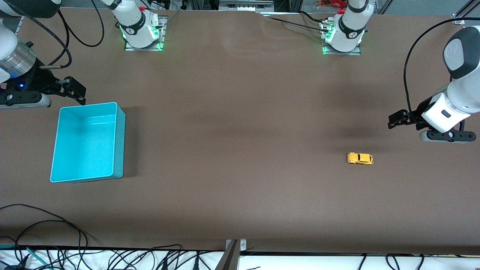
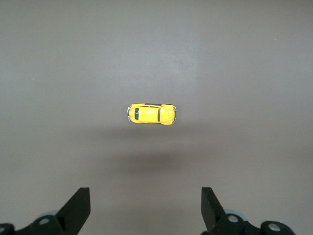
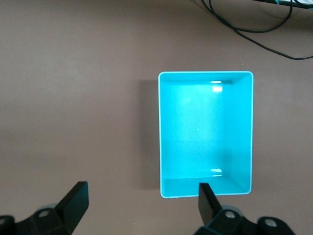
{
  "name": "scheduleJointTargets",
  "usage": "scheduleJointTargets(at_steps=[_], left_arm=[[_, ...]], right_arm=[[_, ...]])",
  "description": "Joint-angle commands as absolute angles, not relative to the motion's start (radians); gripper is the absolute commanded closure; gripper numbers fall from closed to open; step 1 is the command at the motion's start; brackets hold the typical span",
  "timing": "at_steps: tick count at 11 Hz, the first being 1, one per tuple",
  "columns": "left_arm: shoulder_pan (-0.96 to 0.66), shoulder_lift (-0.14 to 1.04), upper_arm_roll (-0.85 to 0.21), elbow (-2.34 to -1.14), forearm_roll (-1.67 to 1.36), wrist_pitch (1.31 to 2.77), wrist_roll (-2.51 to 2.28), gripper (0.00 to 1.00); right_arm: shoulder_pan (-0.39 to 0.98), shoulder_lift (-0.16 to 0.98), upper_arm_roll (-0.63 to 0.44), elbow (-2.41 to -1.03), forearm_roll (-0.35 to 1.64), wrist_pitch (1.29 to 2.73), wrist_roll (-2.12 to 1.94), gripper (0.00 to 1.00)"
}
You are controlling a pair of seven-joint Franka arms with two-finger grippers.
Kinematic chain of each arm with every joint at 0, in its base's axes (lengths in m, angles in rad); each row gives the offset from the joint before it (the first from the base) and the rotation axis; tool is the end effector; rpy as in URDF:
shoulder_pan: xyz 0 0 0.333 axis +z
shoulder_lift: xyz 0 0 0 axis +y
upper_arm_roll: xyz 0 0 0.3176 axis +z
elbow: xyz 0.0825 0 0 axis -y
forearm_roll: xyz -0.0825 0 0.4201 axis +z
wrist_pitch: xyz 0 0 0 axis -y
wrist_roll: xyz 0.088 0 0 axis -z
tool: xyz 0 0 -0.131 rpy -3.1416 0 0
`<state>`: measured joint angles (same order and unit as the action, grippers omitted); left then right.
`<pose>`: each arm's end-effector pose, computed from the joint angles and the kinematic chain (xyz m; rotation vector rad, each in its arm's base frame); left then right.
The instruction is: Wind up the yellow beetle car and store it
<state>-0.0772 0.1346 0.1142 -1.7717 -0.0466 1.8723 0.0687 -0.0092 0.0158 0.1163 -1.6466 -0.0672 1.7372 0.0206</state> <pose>0.6315 0.0164 0.4429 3.1104 -0.0278 -0.0489 0.6083 0.0572 0.5692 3.0758 0.1463 0.1215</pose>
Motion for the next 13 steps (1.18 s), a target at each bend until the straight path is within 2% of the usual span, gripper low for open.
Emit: scheduleJointTargets(at_steps=[1, 13], left_arm=[[0.105, 0.107, -0.079, -1.799, -0.025, 1.864, 0.077, 0.00], [0.121, 0.152, -0.077, -1.786, -0.026, 1.796, 0.003, 0.00]], right_arm=[[-0.018, 0.028, 0.114, -1.628, -0.058, 1.712, 0.028, 0.00], [-0.031, 0.044, 0.110, -1.628, -0.055, 1.706, 0.035, 0.00]])
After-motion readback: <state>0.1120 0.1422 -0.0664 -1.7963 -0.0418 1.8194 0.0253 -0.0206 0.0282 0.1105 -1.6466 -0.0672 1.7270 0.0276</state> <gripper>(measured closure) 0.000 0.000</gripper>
